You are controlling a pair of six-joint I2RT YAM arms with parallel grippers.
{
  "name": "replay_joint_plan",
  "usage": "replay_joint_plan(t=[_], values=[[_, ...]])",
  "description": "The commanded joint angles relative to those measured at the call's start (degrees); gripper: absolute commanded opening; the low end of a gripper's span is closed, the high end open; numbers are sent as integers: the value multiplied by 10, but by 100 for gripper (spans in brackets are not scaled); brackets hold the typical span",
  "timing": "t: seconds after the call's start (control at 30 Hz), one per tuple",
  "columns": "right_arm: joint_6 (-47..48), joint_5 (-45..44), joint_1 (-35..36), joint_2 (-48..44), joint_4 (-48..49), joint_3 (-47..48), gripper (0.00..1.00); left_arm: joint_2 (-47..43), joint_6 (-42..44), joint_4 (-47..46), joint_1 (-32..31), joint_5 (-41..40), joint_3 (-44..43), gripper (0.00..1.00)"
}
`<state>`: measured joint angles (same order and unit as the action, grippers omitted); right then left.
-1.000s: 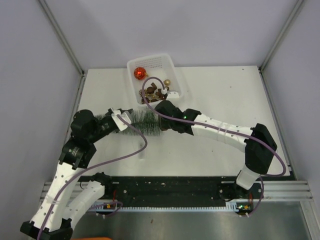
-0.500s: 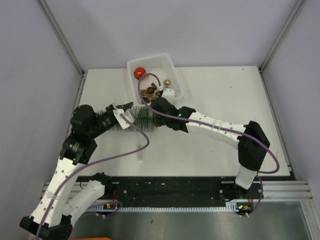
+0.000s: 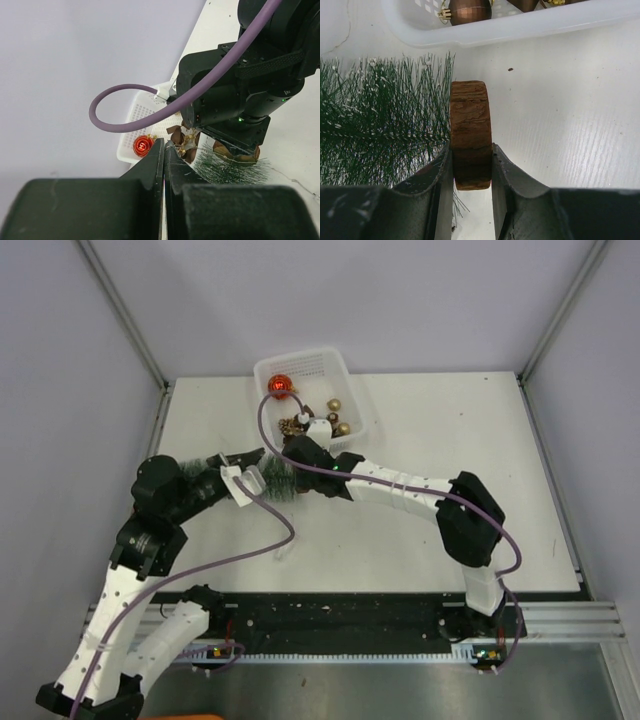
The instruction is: Decorate the small christmas tree
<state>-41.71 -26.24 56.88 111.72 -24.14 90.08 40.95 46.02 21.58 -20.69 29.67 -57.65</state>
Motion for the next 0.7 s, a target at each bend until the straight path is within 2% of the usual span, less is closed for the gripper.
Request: replay_joint_plan(t=[0.0, 0.23, 0.53, 0.57, 0.67], values=[[-35, 17, 7, -30, 37, 17, 0, -8, 5, -11, -1, -3, -1, 0], [-93, 95, 17, -101, 71, -84, 0, 7, 14, -90, -7, -84, 36, 0], [-79, 126, 67, -122, 69, -120, 0, 38, 80, -105, -14, -139, 68, 0], [-80, 125, 69, -121, 68, -124, 0, 40, 93, -105, -15, -145, 74, 2], [-87, 117, 68, -124, 66, -135, 0, 54, 102, -108, -15, -162, 80, 27]])
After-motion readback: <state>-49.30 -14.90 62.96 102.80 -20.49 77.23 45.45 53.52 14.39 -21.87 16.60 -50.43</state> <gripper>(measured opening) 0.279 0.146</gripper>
